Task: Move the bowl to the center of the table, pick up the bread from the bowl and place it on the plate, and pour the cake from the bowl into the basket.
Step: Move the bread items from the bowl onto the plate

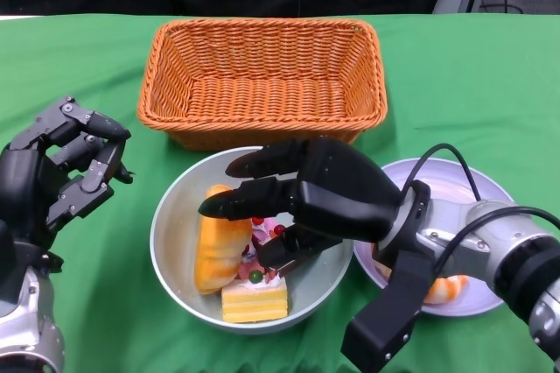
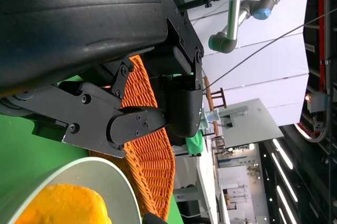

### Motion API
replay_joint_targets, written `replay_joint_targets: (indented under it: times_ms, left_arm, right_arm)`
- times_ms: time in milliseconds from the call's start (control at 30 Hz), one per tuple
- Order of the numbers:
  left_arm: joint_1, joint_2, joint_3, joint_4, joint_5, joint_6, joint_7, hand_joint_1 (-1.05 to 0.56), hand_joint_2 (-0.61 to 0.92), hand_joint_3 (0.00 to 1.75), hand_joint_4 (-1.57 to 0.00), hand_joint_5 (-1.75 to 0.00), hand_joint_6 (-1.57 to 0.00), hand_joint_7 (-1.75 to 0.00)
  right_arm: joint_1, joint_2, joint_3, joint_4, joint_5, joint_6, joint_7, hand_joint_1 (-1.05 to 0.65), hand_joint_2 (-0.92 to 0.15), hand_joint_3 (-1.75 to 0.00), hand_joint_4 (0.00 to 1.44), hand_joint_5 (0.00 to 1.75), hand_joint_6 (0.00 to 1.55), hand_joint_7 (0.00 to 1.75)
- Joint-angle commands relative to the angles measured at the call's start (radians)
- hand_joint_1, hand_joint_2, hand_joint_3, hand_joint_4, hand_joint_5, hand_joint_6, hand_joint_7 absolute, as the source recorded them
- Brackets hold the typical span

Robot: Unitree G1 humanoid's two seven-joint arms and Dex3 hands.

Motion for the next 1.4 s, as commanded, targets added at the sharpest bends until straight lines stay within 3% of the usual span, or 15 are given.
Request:
replay_joint_targets:
  times_ms: [33, 133, 333, 800, 1067, 1400]
  left_arm:
    - [-0.010, 0.027, 0.010, -0.008, 0.001, 0.019, 0.011, -0.16, 0.85, 0.55, -0.82, -1.51, -0.81, -1.20]
    - [-0.014, 0.040, 0.014, 0.000, 0.013, 0.018, 0.034, -0.17, 0.75, 0.73, -0.81, -1.54, -0.81, -1.20]
    - [-0.014, 0.061, 0.019, 0.005, 0.038, 0.042, 0.088, -0.14, 0.69, 0.86, -0.82, -1.56, -0.83, -1.18]
    - [-0.037, 0.103, 0.055, 0.077, 0.057, 0.044, 0.165, -0.13, 0.68, 0.87, -0.82, -1.62, -0.81, -1.26]
    - [-0.034, 0.122, 0.051, 0.079, 0.075, 0.037, 0.167, -0.11, 0.72, 0.83, -0.83, -1.56, -0.82, -1.23]
    - [-0.031, 0.123, 0.046, 0.075, 0.080, 0.042, 0.167, -0.11, 0.70, 0.85, -0.83, -1.59, -0.81, -1.25]
  right_arm:
    - [-0.047, 0.012, 0.031, 0.042, -0.022, 0.010, -0.050, -0.65, -0.78, 0.00, 0.79, 0.01, 0.78, 0.00]
    - [-0.062, 0.021, 0.050, 0.062, -0.031, 0.016, -0.076, -0.64, -0.79, 0.00, 0.79, 0.01, 0.78, 0.00]
    - [-0.084, 0.031, 0.085, 0.087, -0.038, 0.025, -0.088, -0.64, -0.79, 0.00, 0.80, 0.01, 0.79, 0.00]
    - [-0.105, 0.051, 0.133, 0.135, -0.031, 0.044, -0.093, -0.64, -0.81, -0.01, 0.83, 0.02, 0.78, 0.00]
    - [-0.091, 0.068, 0.172, 0.173, -0.037, 0.068, -0.065, -0.61, -0.76, 0.00, 0.84, 0.01, 0.81, 0.00]
    - [-0.095, 0.091, 0.199, 0.188, -0.049, 0.119, -0.055, -0.62, -0.78, 0.00, 0.85, 0.01, 0.81, 0.00]
